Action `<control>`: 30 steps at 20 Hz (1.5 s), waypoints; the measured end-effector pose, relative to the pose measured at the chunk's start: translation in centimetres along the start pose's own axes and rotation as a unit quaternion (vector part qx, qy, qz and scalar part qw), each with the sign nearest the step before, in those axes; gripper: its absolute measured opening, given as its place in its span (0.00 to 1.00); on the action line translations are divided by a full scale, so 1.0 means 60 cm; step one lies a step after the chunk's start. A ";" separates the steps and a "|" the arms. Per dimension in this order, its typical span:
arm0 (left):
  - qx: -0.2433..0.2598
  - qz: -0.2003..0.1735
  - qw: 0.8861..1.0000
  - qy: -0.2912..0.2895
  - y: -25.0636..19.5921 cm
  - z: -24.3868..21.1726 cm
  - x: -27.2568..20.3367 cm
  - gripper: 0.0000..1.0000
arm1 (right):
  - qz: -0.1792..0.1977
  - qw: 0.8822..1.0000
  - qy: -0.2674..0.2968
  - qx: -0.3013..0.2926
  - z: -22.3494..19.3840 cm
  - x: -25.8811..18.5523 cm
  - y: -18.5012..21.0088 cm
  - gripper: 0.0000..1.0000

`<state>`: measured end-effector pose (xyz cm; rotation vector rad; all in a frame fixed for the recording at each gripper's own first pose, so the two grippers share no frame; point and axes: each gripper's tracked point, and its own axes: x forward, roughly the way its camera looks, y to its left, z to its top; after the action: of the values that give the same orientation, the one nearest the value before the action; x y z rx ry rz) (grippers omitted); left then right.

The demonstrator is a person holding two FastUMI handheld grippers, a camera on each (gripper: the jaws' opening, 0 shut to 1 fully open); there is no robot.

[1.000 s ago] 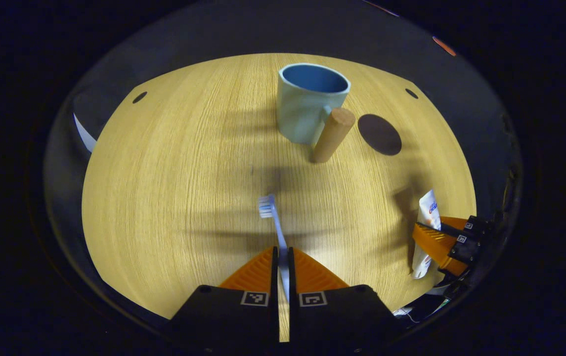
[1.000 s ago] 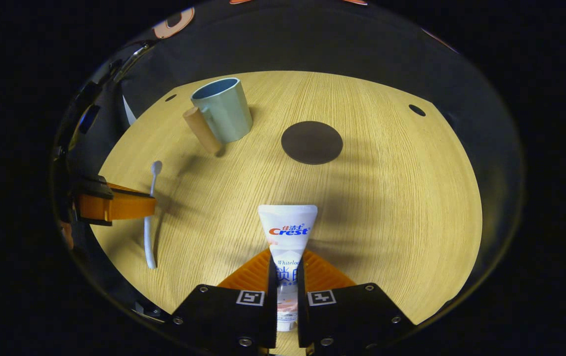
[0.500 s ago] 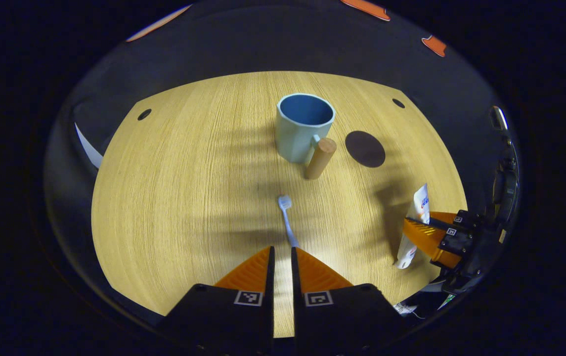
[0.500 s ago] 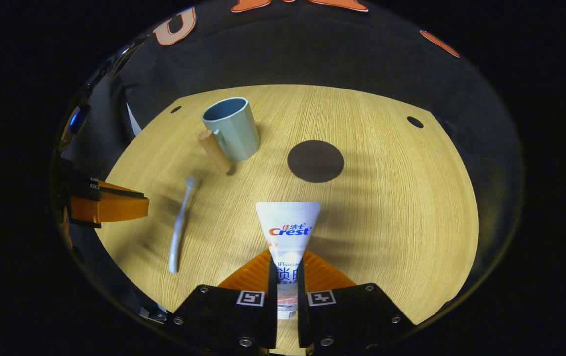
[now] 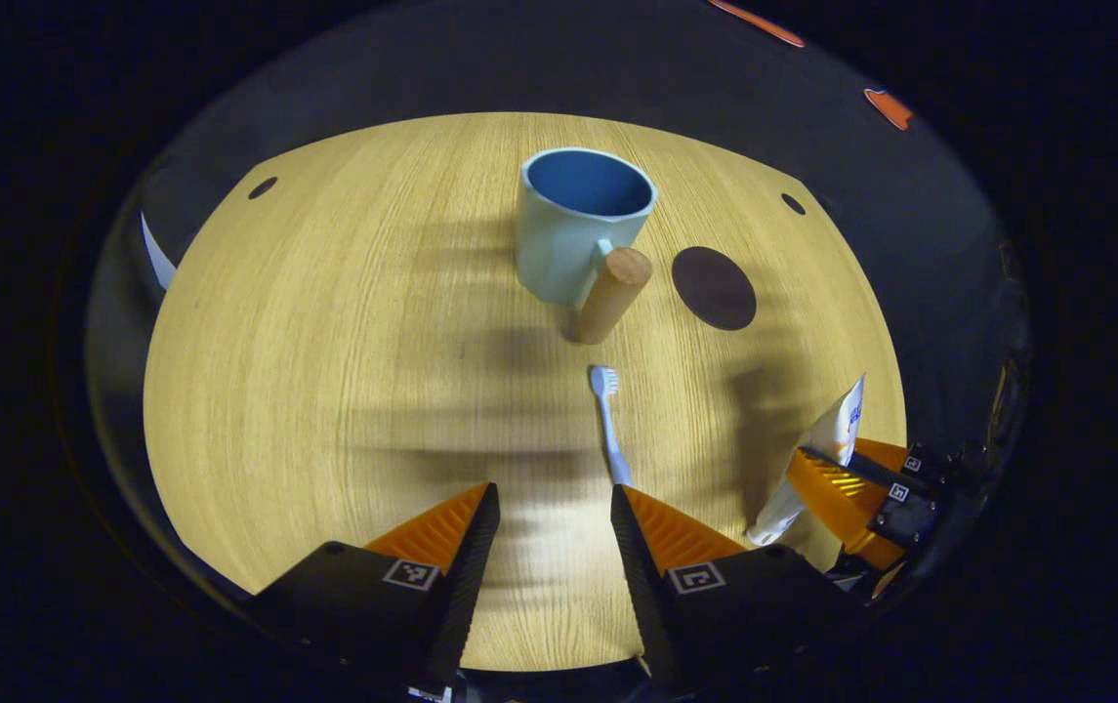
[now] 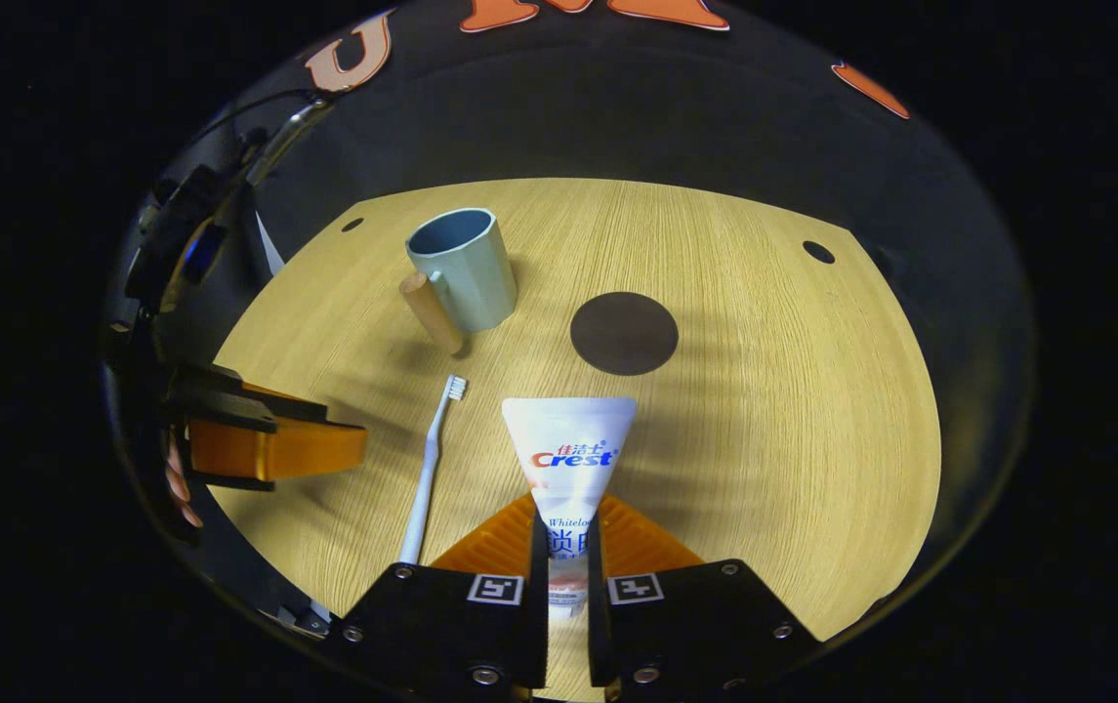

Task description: Put the toothbrush and toothpaste on the desktop into the cup, then pick up the cup and place it on the coaster on the desktop.

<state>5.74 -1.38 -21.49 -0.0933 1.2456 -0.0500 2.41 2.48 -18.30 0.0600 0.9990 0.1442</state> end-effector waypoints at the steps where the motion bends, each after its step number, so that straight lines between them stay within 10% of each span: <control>1: -0.003 -0.006 1.000 -0.001 -0.013 0.002 0.013 0.70 | 0.001 1.000 0.000 -0.002 0.000 0.000 0.000 0.17; 13: -0.002 0.034 0.999 0.029 -0.039 -0.002 0.080 0.70 | 0.007 1.000 -0.015 -0.008 0.003 0.003 0.002 0.17; 15: -0.009 0.044 0.998 0.040 -0.037 -0.004 0.083 0.53 | 0.012 1.000 -0.016 -0.011 0.002 0.005 0.001 0.17; 16: -0.011 0.050 0.998 0.045 -0.034 -0.006 0.086 0.24 | 0.013 1.000 -0.017 -0.011 0.003 0.005 0.002 0.17; 30: 0.024 0.053 0.997 -0.040 -0.006 0.040 0.029 0.08 | 0.026 0.999 -0.024 -0.003 0.007 0.000 0.008 0.17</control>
<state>8.58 -1.82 -22.36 0.0133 1.1665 0.0163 2.71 2.94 -18.04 0.0834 0.9503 0.1923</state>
